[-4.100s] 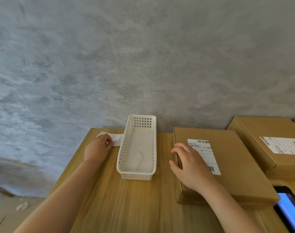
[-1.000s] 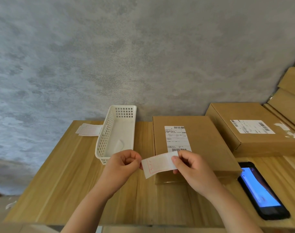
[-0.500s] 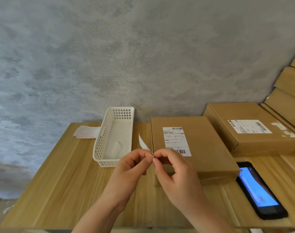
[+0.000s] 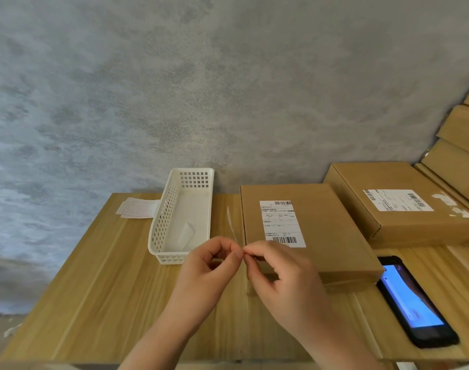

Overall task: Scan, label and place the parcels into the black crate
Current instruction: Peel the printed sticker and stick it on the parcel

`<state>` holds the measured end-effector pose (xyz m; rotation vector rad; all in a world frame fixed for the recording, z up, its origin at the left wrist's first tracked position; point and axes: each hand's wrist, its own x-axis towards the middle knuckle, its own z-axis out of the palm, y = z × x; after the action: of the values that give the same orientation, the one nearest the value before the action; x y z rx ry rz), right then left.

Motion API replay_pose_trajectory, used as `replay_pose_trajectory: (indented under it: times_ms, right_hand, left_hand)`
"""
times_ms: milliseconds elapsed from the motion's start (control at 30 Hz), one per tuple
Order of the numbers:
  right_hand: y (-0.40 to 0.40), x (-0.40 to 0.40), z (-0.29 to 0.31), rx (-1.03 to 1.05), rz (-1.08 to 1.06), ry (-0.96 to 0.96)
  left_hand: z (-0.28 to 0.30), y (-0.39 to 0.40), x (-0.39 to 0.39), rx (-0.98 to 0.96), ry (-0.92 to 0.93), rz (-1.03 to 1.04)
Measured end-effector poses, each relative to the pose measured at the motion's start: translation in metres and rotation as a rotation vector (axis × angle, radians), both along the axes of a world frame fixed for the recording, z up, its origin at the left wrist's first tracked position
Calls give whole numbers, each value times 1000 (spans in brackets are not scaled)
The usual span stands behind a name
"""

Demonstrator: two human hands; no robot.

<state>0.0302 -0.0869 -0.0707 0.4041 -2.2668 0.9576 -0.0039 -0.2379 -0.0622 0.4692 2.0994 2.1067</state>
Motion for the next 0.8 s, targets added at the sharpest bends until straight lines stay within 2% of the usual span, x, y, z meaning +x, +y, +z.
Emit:
replay_pose_trajectory:
  times_ms: [100, 700, 800]
  right_hand:
    - [0, 0, -2, 69, -16, 45]
    - [-3, -2, -3, 144, -19, 68]
    - [-6, -2, -2, 21, 10, -36]
  left_hand:
    - [-3, -2, -2, -16, -2, 4]
    - [-7, -3, -7, -18, 13, 31]
    - [-12, -4, -9, -9, 46, 37]
